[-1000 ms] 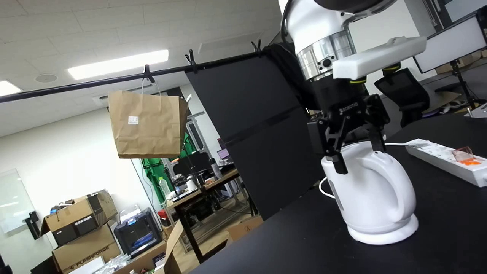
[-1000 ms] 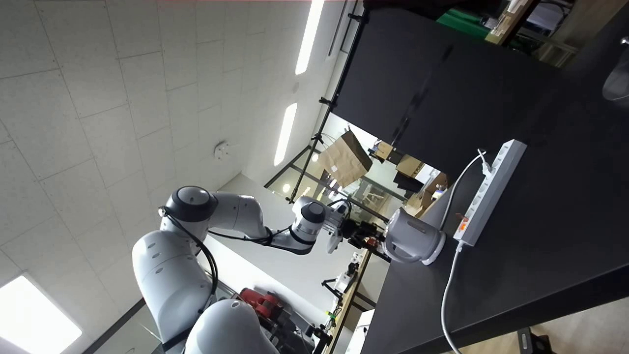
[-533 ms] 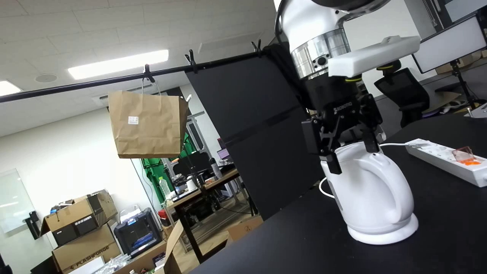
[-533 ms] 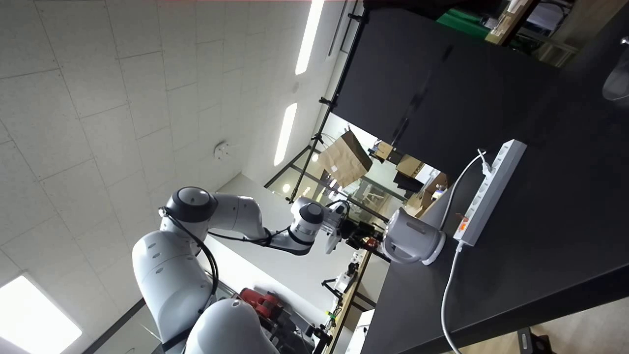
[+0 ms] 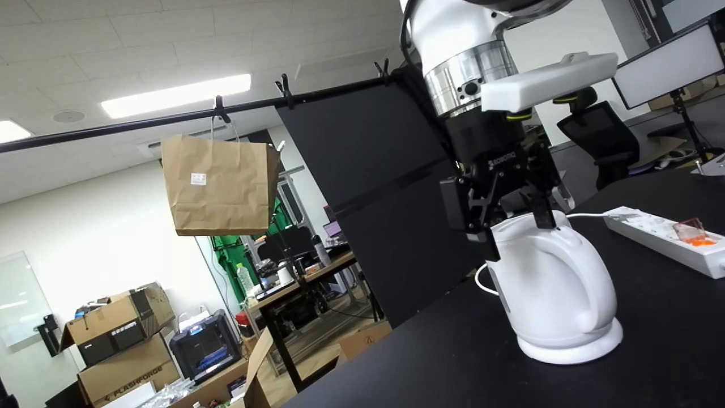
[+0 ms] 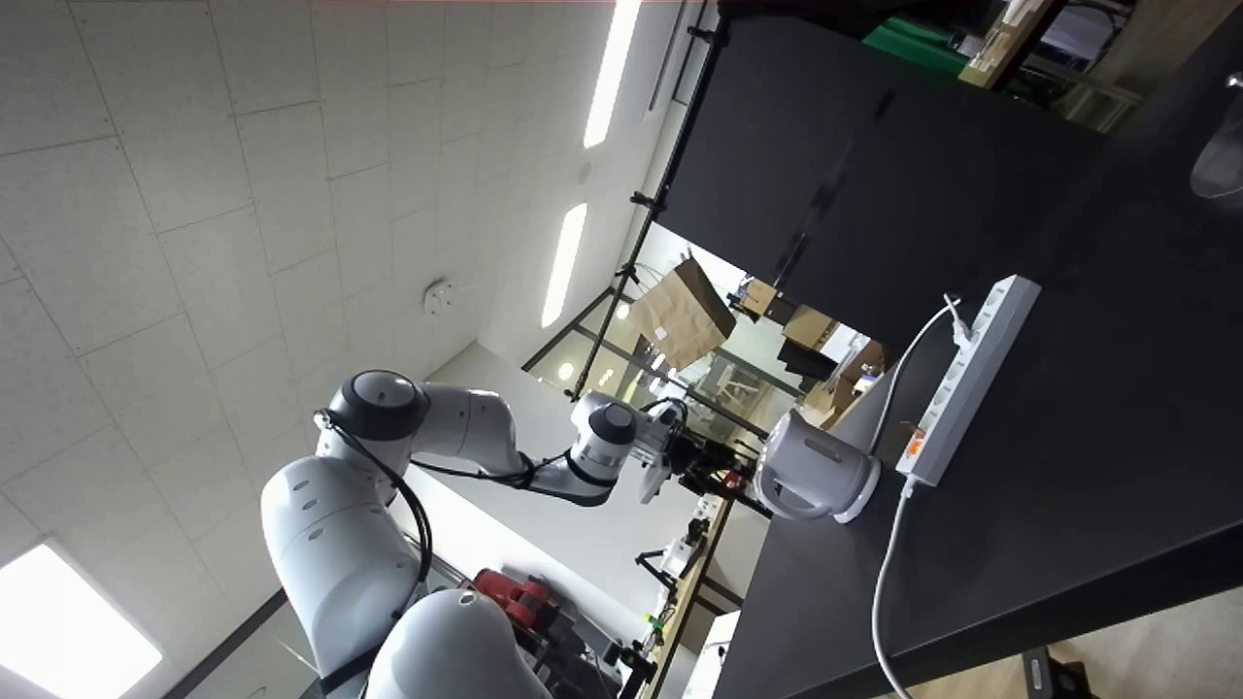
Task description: Switch on the electric kettle
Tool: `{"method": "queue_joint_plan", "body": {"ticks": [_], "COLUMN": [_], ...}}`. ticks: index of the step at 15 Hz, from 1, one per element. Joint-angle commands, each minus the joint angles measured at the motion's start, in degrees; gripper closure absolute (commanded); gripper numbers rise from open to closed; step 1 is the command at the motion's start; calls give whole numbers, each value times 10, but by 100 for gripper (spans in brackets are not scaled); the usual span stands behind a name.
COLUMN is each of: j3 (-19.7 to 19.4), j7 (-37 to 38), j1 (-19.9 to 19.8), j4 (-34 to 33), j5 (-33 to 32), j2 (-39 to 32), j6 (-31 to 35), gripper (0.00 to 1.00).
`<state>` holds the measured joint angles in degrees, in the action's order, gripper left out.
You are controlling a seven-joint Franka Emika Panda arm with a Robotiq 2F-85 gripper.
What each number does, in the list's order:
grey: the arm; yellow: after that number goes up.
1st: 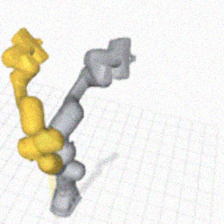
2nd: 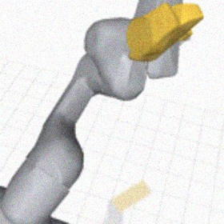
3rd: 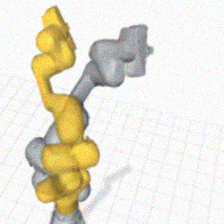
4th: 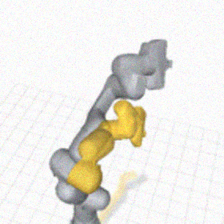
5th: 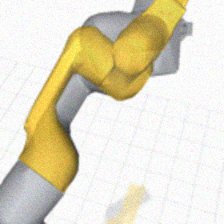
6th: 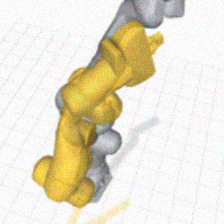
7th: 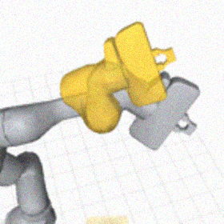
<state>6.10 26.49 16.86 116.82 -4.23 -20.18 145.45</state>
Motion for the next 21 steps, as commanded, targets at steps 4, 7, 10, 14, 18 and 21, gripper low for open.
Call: {"method": "queue_joint_plan", "body": {"ticks": [4,7,10,14,18,21], "j3": [-1,-1,0,-1,-6,-17], "j7": [-7,-10,-15,-19,-15,-6], "j1": [1,0,-5,-9,-9,-5], "j4": [-10,-11,-10,-11,-10,-12], "j5": [9,11,20,32,29,14], "j2": [1,-2,-5,-10,-13,-20], "j6": [-16,-17,-16,-18,-17,-16], "gripper": [0,0,0,0,0,0]}}
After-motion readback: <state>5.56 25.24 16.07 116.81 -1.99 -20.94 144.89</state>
